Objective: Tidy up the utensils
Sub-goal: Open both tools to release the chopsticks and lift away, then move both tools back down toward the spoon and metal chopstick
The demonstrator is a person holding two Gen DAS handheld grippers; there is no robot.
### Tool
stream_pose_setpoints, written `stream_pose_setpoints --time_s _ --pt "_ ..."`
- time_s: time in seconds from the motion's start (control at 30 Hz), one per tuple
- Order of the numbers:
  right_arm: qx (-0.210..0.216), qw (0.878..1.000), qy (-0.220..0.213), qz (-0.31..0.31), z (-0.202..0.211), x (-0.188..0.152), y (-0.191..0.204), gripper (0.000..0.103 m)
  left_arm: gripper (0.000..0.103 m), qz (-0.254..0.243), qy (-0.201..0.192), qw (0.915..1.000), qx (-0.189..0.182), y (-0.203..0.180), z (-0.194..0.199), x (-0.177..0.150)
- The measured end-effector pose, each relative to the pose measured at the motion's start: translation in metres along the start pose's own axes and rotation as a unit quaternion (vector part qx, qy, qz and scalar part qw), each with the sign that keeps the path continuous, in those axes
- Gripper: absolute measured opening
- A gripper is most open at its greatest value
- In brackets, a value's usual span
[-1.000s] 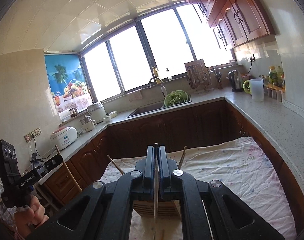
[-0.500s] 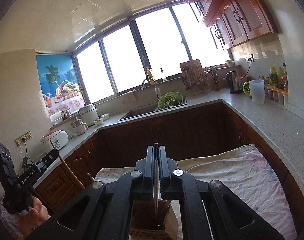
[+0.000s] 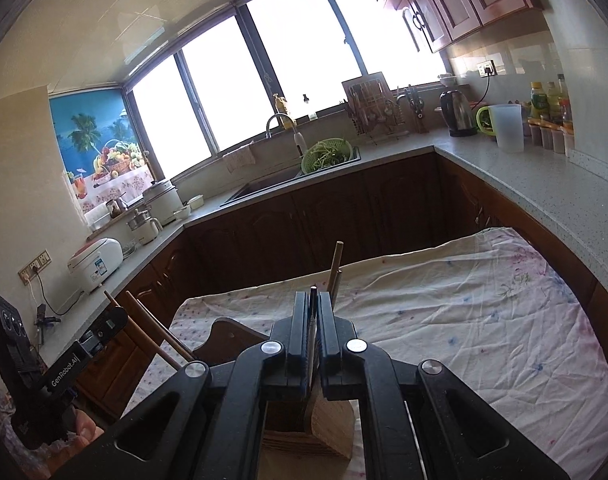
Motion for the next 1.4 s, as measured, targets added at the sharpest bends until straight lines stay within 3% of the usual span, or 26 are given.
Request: stream_pose_setpoints --time_s 0.33,0.5,0.53,0.57,0.6,0.63,0.7,0.77,0.83,0.9,1.4 --pt "0.003 1.0 0.009 -0.01 0.001 0.003 -0.004 0.005 0.006 -0.004 0.011 0.9999 0.003 -0.003 -0.001 0.0" --pt "0.014 1.0 0.011 -0.012 0.001 0.003 -0.002 0.013 0.01 -0.004 0.017 0.9998 -0.005 -0.002 0.004 0.001" --pt "0.018 1.0 0.009 -0.012 0.003 0.003 -0.001 0.021 0.013 -0.005 0.015 0.9999 -0.005 -0.002 0.007 0.001" --pt "0.021 1.0 0.005 -0.012 0.006 0.004 -0.001 0.036 0.024 -0.006 0.012 0.9999 -0.001 -0.002 0.012 0.001" --pt "0.025 1.0 -0.001 -0.012 0.01 0.004 0.0 0.046 0.04 -0.007 0.007 0.9999 0.004 -0.002 0.017 0.001" --pt "0.029 0.999 -0.009 -0.012 0.014 0.003 0.001 0.058 0.046 -0.006 -0.001 1.0 0.006 -0.002 0.023 0.001" --pt "0.033 0.999 -0.019 -0.012 0.023 0.003 0.002 0.064 0.059 0.0 -0.006 0.9999 0.008 0.0 0.033 0.0" --pt "0.038 0.999 -0.025 -0.013 0.03 0.001 0.002 0.083 0.07 0.006 -0.004 0.9999 0.009 0.002 0.04 -0.004" --pt "0.042 0.999 -0.032 -0.011 0.038 -0.002 0.003 0.095 0.072 0.009 -0.002 0.9999 0.008 0.003 0.048 -0.008" --pt "0.039 0.999 -0.037 -0.005 0.046 -0.007 0.004 0.097 0.081 0.011 0.005 0.9998 0.015 0.005 0.055 -0.014" --pt "0.02 0.999 -0.025 -0.014 0.099 -0.077 -0.01 0.098 0.084 0.026 0.082 0.9959 0.027 0.004 0.086 -0.084"
Point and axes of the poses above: each gripper's, at about its wrist camera, not at the fingertips, and z roughly against the way its jaws point, y to its left, x to its top, the point moved 5 cm from there along -z, roughly the way its jaws point, and after that the axes turned 15 degrees about y, right-handed, at the moved point
